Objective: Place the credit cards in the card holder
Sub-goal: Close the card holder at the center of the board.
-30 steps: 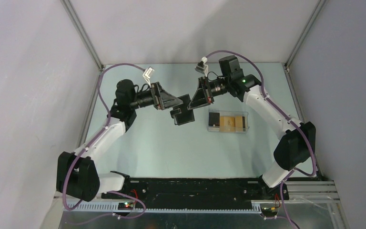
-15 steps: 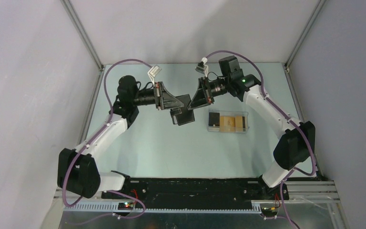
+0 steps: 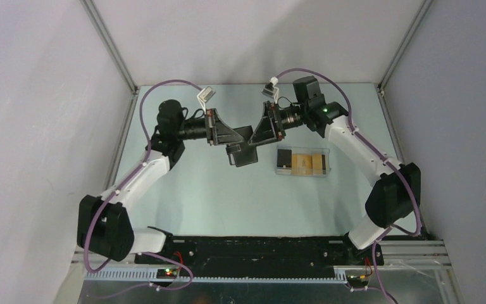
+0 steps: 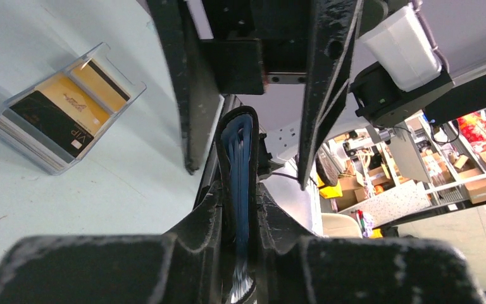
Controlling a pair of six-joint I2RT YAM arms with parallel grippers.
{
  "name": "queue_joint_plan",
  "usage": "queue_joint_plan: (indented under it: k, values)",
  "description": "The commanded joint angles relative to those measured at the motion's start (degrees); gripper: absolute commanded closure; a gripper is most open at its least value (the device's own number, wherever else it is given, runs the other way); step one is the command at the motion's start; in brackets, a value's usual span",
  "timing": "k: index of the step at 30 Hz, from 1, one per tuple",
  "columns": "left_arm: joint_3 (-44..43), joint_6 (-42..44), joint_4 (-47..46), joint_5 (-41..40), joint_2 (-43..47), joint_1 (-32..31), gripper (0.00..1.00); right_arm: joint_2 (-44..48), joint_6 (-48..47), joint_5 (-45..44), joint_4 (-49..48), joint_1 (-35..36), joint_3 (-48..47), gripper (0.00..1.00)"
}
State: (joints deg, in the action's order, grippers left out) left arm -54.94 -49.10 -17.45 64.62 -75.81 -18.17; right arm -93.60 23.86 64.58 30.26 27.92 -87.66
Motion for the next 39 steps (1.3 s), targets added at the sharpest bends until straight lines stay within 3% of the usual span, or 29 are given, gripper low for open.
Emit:
queue_joint_plan:
  k: [1, 9, 12, 17, 19, 21, 22, 24, 26, 28, 29, 33, 39]
  values:
    - [-3.4, -1.6, -1.6, -1.4, 5.0, -0.3, 1.00, 4.1, 0.6, 3.8, -6.8, -1.2, 3.8, 0.18]
    - [-5.5, -3.7, -3.3, -3.3, 7.7, -1.2, 1.00, 3.0, 4.7, 10.4, -17.4, 2.8, 6.8, 0.15]
    - [-6.3, -4.6, -3.8, -3.2, 7.7, -1.4, 0.99, 2.3, 9.2, 10.9, -23.9, 4.1, 7.0, 0.27]
    - [-6.6, -5.5, -4.3, -2.9, 7.6, -1.4, 0.95, 1.5, 21.4, 12.4, -41.3, 6.0, 8.0, 0.37]
    - [-6.6, -5.5, -4.4, -3.4, 8.0, -1.5, 0.94, 0.8, 24.6, 12.9, -45.2, 7.1, 8.0, 0.49]
    - [-6.6, -5.4, -4.5, -4.0, 8.3, -1.4, 0.92, 0.4, 25.9, 12.9, -46.3, 7.9, 8.0, 0.70]
    - [-6.6, -5.2, -4.5, -4.4, 8.4, -1.4, 0.91, 0.3, 25.6, 12.8, -46.0, 8.0, 8.0, 0.87]
    - [-6.7, -4.9, -4.5, -5.7, 9.0, -1.3, 0.83, 0.9, 23.1, 11.3, -42.9, 7.9, 8.0, 1.00]
    - [-6.7, -4.6, -4.5, -8.0, 9.8, -1.1, 0.64, 2.3, 19.2, 8.3, -37.9, 7.2, 8.0, 1.00]
    - [-6.2, -4.2, -4.5, -10.7, 11.2, -0.7, 0.22, 4.2, 14.3, 4.3, -31.1, 6.4, 7.7, 1.00]
    - [-5.7, -3.4, -4.3, -12.3, 12.3, -0.4, 0.06, 4.9, 12.5, 1.4, -26.1, 6.1, 7.4, 1.00]
    - [-4.4, 2.8, 1.1, -18.9, 16.3, 0.1, 0.01, 6.8, 1.6, -3.0, -11.7, 5.6, 3.6, 1.00]
    - [-5.4, 7.5, 4.0, -15.3, 17.2, 0.4, 0.00, 7.1, 0.1, 10.7, -11.4, 2.6, 3.4, 1.00]
